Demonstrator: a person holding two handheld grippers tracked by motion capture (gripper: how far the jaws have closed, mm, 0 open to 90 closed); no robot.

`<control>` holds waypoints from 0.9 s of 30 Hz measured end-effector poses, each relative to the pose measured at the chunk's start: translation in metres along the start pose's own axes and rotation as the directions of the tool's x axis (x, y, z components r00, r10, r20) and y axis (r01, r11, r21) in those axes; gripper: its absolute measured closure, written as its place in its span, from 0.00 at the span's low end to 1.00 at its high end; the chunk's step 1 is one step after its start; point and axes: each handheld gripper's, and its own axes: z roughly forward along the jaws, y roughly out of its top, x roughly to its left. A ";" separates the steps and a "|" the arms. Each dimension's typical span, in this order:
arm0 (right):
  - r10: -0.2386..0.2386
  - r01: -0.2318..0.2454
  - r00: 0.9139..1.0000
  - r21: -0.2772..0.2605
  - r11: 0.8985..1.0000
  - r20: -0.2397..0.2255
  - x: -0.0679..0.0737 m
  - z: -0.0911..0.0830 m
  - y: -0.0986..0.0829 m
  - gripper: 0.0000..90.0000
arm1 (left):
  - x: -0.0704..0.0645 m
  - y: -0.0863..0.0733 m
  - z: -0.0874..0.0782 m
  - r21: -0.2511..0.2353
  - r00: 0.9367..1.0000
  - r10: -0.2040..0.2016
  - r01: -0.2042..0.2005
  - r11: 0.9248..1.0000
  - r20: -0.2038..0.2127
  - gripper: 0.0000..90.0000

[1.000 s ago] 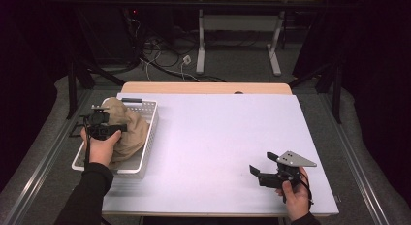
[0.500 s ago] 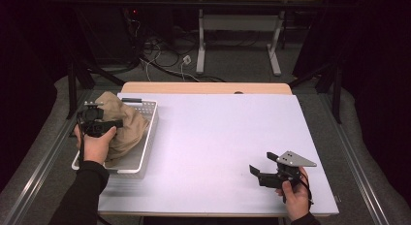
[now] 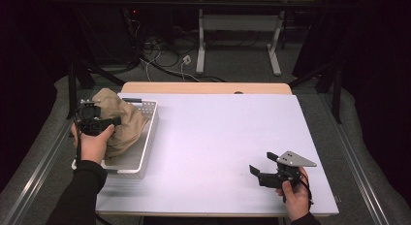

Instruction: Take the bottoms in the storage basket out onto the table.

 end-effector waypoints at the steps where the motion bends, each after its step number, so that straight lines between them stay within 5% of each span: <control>1: 0.000 0.000 1.000 0.000 1.000 0.000 0.000 0.000 0.000 0.15 | 0.000 0.000 -0.001 0.000 1.000 0.002 -0.002 1.000 0.000 0.71; 27: 0.001 -0.001 1.000 0.005 1.000 0.000 0.000 0.001 -0.001 0.15 | -0.003 0.005 -0.020 -0.102 0.999 0.042 -0.041 0.994 0.014 0.71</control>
